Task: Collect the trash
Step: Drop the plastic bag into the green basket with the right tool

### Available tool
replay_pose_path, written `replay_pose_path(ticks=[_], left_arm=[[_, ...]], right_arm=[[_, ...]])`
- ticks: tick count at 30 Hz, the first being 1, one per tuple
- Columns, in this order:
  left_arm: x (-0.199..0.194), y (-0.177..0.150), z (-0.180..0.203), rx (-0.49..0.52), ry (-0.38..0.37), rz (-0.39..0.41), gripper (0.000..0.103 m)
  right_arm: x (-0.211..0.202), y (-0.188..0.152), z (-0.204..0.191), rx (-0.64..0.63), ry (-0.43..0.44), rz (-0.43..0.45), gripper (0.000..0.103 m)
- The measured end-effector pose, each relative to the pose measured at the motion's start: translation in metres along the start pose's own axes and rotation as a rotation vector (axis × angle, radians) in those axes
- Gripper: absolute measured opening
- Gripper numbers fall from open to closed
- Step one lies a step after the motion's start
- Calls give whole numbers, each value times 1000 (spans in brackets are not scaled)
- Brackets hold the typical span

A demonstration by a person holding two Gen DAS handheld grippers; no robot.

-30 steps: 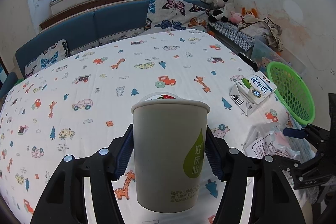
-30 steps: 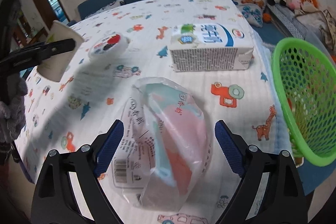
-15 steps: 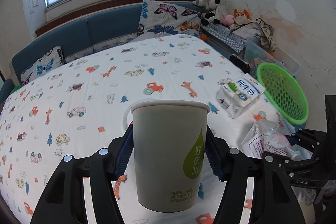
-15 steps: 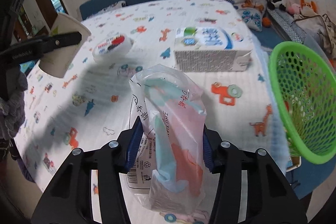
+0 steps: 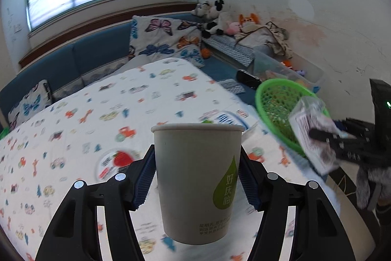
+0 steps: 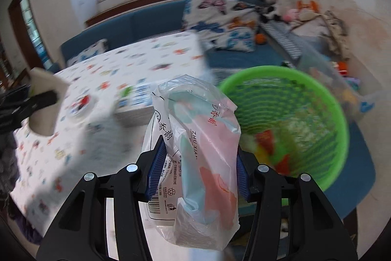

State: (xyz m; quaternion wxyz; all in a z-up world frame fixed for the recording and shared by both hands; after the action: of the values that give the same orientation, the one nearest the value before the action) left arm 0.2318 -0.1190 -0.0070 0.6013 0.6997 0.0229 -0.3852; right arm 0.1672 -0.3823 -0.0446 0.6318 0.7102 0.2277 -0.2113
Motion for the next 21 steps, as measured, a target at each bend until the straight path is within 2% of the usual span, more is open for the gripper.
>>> replay_pose_path(ticks=[5,9,15,18,21], left_arm=[[15,10,22,19,-23,-10,61],[29,18,39,38,-39,-21,61],[48,28,64,68,-63,-35,61],[59,34,78,84,-74,-41,61],[68,40,88,93,-83,-43,61]], right_arm=[[8,9,59,55,-99,8,53],[19,10,96,98,-161,3,58],[33,9,127,118,-211,-7,66],[37,9,136,130,-220,-3,76],[39,10,143,129,-234,1,76]])
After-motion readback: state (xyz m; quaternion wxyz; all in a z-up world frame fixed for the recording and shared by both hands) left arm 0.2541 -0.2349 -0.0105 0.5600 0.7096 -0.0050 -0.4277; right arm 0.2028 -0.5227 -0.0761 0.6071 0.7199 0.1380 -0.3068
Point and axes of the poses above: each gripper's, at about its wrist camera, not at the fingertips, and x roughly the way its jaws point, z to its right, y to its top, the point moved 1 cm from there along x, roughly the way its jaws point, and after that the axes turned 9 degrees about z, right-handed, at the moved point
